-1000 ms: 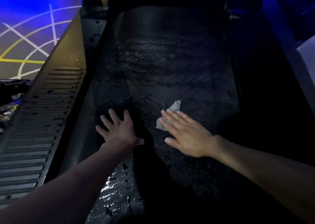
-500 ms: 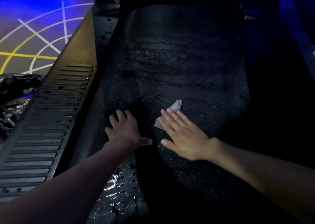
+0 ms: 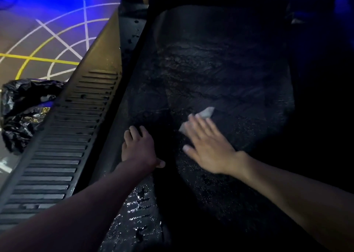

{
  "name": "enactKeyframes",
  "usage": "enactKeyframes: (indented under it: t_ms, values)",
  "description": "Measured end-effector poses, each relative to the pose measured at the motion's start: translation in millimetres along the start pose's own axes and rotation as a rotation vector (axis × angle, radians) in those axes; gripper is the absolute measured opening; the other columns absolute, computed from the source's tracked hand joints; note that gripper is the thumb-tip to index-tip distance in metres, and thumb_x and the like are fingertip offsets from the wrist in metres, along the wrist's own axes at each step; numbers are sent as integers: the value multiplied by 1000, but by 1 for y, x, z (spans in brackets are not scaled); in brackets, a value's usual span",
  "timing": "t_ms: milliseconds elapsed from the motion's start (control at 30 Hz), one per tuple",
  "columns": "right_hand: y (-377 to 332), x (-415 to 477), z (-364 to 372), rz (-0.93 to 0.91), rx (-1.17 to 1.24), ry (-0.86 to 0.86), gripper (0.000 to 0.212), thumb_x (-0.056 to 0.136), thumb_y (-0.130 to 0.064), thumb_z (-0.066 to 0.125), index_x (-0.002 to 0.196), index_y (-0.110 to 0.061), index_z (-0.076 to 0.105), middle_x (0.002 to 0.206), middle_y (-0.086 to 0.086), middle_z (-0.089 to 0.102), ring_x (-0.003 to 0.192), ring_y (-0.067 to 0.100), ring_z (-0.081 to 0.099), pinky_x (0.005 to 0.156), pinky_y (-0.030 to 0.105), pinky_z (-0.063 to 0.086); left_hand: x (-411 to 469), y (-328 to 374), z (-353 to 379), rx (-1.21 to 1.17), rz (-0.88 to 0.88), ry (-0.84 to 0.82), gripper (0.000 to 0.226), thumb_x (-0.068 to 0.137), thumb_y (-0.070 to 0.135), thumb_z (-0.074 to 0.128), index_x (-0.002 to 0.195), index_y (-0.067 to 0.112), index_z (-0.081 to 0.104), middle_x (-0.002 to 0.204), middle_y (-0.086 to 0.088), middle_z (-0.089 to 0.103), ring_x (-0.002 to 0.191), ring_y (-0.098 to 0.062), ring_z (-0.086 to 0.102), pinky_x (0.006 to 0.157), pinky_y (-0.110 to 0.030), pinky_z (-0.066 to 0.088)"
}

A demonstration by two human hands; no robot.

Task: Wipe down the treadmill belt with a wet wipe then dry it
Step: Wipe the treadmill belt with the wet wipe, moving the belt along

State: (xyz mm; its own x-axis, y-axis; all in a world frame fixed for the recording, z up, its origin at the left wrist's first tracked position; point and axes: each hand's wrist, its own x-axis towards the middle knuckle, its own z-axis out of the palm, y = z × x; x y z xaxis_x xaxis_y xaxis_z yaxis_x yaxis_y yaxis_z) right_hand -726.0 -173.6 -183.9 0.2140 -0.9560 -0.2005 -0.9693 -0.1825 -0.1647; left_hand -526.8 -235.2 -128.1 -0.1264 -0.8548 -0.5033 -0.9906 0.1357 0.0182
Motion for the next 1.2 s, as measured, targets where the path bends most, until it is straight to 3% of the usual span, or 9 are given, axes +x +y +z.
enactKeyframes:
  t_ms: [200, 267, 400, 600, 733, 867, 933, 1000, 1200]
  values:
    - [6, 17, -13, 130, 13, -10, 72, 98, -58, -4, 154, -14, -18, 161, 10, -26, 148, 23, -29, 120, 40, -17, 1, -7, 5, -51, 28, -17, 131, 66, 48, 84, 150, -5, -2, 159, -23, -10, 149, -36, -7, 120, -41, 9]
    - [-9, 16, -3, -52, 12, -8, 76, 98, -59, -1, 157, -12, -11, 162, 10, -23, 148, 24, -28, 122, 43, -14, 0, -6, 7, -40, 27, 1, 131, 67, 49, 83, 151, -3, -3, 159, -24, -11, 148, -36, -8, 120, -41, 8]
    - [1, 29, -11, -25, 16, -19, 79, 92, -61, -10, 157, -16, -11, 164, 6, -21, 148, 19, -27, 122, 39, -15, -1, -4, 5, -49, -93, -32, 126, 66, 49, 83, 151, 12, -2, 155, -29, -20, 144, -47, -13, 117, -57, 6]
    - [-21, 31, -2, -216, -10, -10, 75, 99, -59, 7, 159, -15, 0, 165, 8, -13, 151, 21, -21, 124, 42, -8, 1, -15, 2, -94, -84, -55, 132, 58, 55, 86, 151, 18, -1, 158, -26, -12, 146, -46, -6, 118, -53, 17]
    - [-14, 50, -12, 71, 26, 42, 82, 91, -60, -10, 158, -13, -5, 165, 11, -16, 151, 24, -21, 123, 43, -10, 0, -22, 2, -36, -46, -53, 127, 63, 46, 86, 152, 22, -1, 158, -23, -7, 146, -43, 1, 115, -50, 24]
    - [-43, 46, -7, -232, 9, -4, 73, 99, -56, 7, 159, -14, 4, 166, 8, -10, 152, 22, -18, 122, 40, -12, 1, -30, -3, -17, -14, 42, 109, 64, 42, 86, 147, 22, 18, 148, -13, 22, 134, -35, 26, 104, -43, 36]
    - [-34, 60, -13, -127, 24, 17, 71, 101, -55, 10, 159, -16, 2, 167, 7, -10, 152, 20, -18, 121, 37, -14, 4, -41, -8, -33, -1, 96, 95, 64, 41, 86, 138, 16, 31, 138, -8, 32, 123, -31, 35, 100, -39, 38]
    - [-30, 70, -15, 38, 2, 53, 79, 94, -59, -3, 159, -14, 0, 166, 10, -12, 152, 23, -18, 122, 39, -14, 7, -48, -9, -39, -1, 123, 92, 62, 41, 87, 133, 12, 36, 135, -6, 35, 119, -30, 37, 99, -38, 39]
    - [-33, 82, -14, -140, -17, 25, 84, 90, -58, -5, 160, -13, 8, 167, 10, -6, 153, 23, -11, 123, 39, -9, 6, -47, -2, -75, 1, 165, 91, 65, 37, 86, 136, 11, 33, 137, -8, 29, 123, -28, 34, 102, -34, 36]
